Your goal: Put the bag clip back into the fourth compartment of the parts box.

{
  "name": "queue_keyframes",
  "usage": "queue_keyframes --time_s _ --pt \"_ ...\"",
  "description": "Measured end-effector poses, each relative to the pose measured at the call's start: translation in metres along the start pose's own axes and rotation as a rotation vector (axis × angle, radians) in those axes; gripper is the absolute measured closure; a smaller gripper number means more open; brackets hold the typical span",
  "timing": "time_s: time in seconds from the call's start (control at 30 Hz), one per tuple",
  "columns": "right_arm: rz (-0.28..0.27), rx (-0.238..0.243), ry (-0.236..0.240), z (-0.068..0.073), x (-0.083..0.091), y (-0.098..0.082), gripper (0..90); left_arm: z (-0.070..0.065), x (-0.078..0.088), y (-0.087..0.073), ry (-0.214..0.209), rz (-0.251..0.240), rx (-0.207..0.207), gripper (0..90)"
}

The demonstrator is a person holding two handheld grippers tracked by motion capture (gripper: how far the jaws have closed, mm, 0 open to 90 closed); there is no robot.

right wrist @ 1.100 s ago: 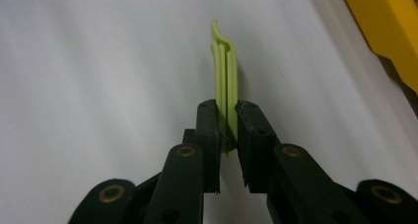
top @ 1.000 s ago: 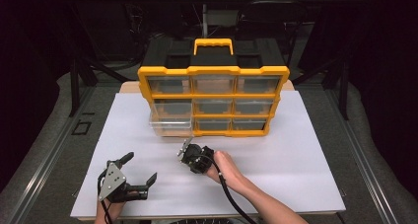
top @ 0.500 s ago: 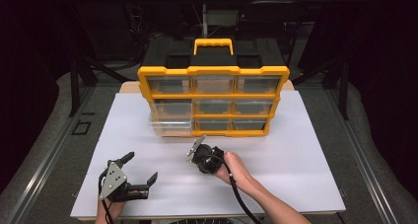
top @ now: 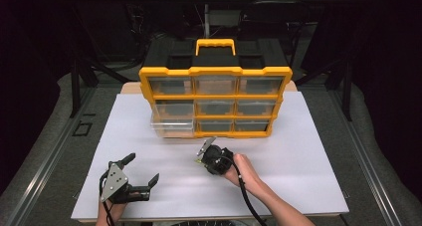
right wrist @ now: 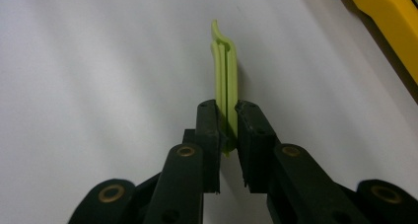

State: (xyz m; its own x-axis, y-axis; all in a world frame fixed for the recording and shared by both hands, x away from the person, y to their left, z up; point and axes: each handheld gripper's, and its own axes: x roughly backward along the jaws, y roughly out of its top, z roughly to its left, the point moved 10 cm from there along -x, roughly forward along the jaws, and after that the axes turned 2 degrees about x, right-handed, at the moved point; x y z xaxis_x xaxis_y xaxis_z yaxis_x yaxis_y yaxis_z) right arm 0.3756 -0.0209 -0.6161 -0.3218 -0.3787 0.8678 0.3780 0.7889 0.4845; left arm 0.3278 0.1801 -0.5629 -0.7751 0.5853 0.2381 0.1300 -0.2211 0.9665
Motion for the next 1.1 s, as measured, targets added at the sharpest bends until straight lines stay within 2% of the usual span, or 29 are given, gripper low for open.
queue_keyframes --time_s 0.47,1.1 --pt "-0.018 -0.012 -0.014 -0.012 0.007 -0.003 80.6 0.0 -0.001 0.0 -0.001 0.001 -0.004 0.4" --pt "-0.069 -0.042 -0.054 -0.031 0.033 -0.003 80.6 0.0 -0.001 0.0 -0.002 0.005 -0.009 0.4"
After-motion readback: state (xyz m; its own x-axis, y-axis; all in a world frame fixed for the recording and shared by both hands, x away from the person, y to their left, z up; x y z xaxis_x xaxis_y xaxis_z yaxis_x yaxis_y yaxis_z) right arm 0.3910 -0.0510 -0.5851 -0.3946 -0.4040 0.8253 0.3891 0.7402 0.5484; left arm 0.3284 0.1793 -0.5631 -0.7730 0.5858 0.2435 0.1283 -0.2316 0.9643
